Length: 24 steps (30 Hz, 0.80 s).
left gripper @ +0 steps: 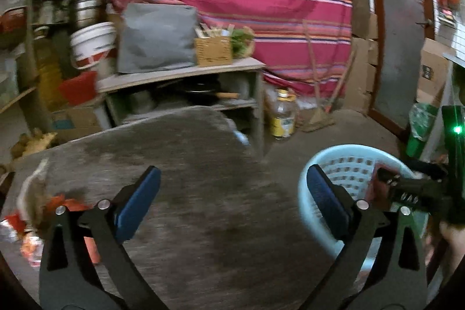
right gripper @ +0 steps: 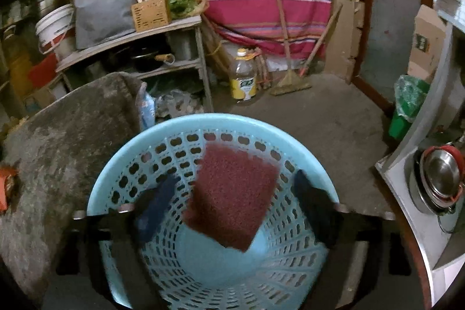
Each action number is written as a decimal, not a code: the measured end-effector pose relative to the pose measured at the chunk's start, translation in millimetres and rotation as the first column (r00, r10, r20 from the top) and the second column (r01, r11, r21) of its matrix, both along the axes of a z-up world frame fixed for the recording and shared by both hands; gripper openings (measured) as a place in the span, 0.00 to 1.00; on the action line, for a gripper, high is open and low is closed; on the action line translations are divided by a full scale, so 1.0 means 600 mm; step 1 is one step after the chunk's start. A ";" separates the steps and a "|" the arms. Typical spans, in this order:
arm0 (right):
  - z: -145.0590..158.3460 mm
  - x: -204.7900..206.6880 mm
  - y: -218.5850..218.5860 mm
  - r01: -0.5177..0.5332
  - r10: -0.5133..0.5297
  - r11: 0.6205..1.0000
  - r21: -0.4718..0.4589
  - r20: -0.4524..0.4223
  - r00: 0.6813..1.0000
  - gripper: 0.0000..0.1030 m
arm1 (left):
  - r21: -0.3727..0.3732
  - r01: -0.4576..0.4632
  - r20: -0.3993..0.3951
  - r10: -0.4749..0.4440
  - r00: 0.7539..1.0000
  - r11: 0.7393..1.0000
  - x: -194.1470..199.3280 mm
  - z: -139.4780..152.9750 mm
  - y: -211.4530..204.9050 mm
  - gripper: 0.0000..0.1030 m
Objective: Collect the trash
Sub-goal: 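Open both tools to drop the cup and pad into the blue basket, then grasp the red snack wrapper with the left tool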
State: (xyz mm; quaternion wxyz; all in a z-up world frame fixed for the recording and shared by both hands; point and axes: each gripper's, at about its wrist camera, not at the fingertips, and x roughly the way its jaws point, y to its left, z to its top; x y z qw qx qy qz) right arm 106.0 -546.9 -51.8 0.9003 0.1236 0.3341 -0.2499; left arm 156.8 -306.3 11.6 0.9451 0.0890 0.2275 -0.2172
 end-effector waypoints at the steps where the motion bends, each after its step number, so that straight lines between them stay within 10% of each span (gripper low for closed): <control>1: 0.006 0.003 0.009 0.002 -0.002 1.000 0.001 0.006 1.000 0.84 | 0.001 -0.021 0.006 0.021 1.000 1.000 0.002 0.004 0.028 0.95; 24: 0.065 0.107 0.366 -0.292 0.303 0.949 -0.115 0.087 0.949 0.90 | 0.030 -0.440 0.090 0.436 0.896 0.898 0.053 0.056 0.457 0.95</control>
